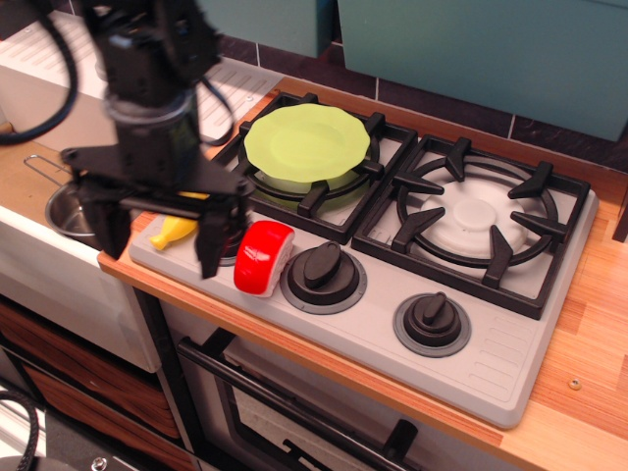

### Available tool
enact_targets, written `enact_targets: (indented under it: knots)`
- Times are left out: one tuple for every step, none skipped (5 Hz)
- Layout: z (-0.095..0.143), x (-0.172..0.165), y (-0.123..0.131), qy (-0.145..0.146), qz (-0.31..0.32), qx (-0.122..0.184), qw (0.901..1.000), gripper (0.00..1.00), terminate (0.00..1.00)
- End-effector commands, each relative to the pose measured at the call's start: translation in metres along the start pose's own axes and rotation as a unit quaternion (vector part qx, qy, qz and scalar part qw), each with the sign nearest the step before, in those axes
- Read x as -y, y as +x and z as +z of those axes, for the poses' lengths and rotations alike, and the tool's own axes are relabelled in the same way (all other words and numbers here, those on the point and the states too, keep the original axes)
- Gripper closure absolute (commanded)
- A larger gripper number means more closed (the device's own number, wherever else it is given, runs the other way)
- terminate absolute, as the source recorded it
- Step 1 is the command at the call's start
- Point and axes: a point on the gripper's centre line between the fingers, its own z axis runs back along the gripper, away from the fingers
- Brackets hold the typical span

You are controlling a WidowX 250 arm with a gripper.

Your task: End effector reaching salmon

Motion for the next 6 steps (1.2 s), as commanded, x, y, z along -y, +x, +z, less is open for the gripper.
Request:
enact_targets:
  knots:
    - [0.004, 0.011, 0.02, -0.002, 0.017, 0.018, 0.9997, 0.0, 0.0]
    - [0.004, 0.015, 0.025, -0.004, 0.021, 0.021, 0.9996, 0.0, 0.0]
    - [0.003, 0.019, 0.032, -0.006, 0.02, 0.026, 0.9994, 0.0, 0.0]
    - [0.001, 0.037, 0.037, -0.002, 0.036, 0.031, 0.9989, 0.0, 0.0]
    - [-0.006, 0.046, 0.043, -0.005, 0.045, 0.045, 0.998, 0.0, 0.0]
    - [-0.012, 0.046, 0.046, -0.003, 0.038, 0.054, 0.9978, 0.0, 0.0]
